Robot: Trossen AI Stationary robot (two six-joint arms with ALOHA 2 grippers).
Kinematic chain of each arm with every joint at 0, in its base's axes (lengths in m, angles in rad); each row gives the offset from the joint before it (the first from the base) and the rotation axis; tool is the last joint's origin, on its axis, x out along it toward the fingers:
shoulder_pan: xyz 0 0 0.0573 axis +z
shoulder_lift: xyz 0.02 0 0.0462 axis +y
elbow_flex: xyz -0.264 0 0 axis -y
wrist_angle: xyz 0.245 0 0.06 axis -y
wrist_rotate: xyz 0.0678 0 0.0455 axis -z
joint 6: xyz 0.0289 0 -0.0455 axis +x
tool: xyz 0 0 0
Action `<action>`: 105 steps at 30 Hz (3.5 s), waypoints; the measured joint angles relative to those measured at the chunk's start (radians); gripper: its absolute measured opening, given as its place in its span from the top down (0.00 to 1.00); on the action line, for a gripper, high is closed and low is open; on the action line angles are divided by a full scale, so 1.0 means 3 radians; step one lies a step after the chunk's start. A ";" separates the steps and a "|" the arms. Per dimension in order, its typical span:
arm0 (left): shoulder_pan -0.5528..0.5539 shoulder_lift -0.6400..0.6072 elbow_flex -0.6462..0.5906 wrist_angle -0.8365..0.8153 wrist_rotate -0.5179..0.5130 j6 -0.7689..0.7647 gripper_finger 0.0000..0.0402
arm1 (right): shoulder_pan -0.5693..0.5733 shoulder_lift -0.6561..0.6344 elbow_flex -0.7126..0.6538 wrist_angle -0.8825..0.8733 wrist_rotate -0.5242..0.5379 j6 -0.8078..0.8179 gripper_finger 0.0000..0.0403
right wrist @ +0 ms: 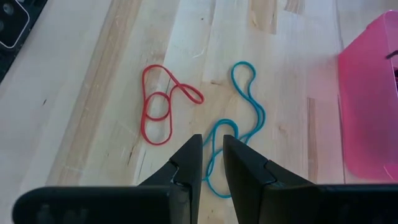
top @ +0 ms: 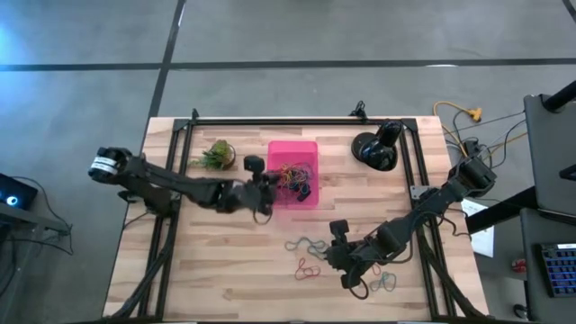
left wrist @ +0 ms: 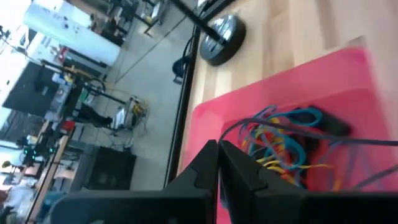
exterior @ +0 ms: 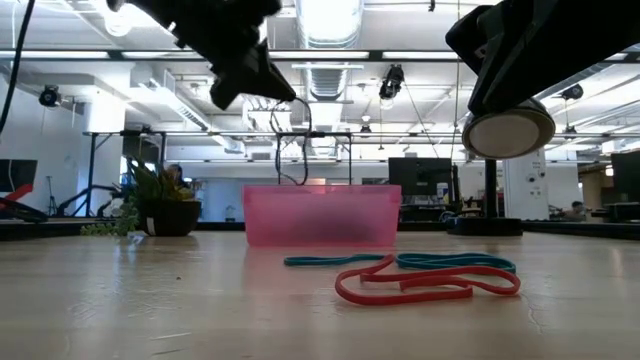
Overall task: Pick and place rubber bands into bin
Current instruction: Put the purple rubber bands into the pink bin, then put the blue rubber bands into the pink bin
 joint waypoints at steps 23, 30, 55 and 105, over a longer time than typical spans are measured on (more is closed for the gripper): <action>0.0973 0.0444 -0.0013 0.0225 0.1036 -0.0079 1.00 | 0.0000 0.0000 -0.0018 0.0001 0.0001 -0.0001 0.85; 0.0980 0.0473 -0.0014 0.0258 0.1036 -0.0079 0.96 | 0.0000 0.0000 -0.0018 0.0002 0.0001 -0.0001 0.85; 0.0280 0.0443 -0.0157 -0.0141 0.1034 -0.0796 0.74 | -0.0011 0.0079 -0.0383 0.0685 -0.0007 -0.0046 0.85; -0.1794 -0.0474 -0.0223 -0.0451 0.1011 -0.0919 0.75 | -0.0378 0.0294 -0.0871 0.0951 -0.0099 0.0548 0.85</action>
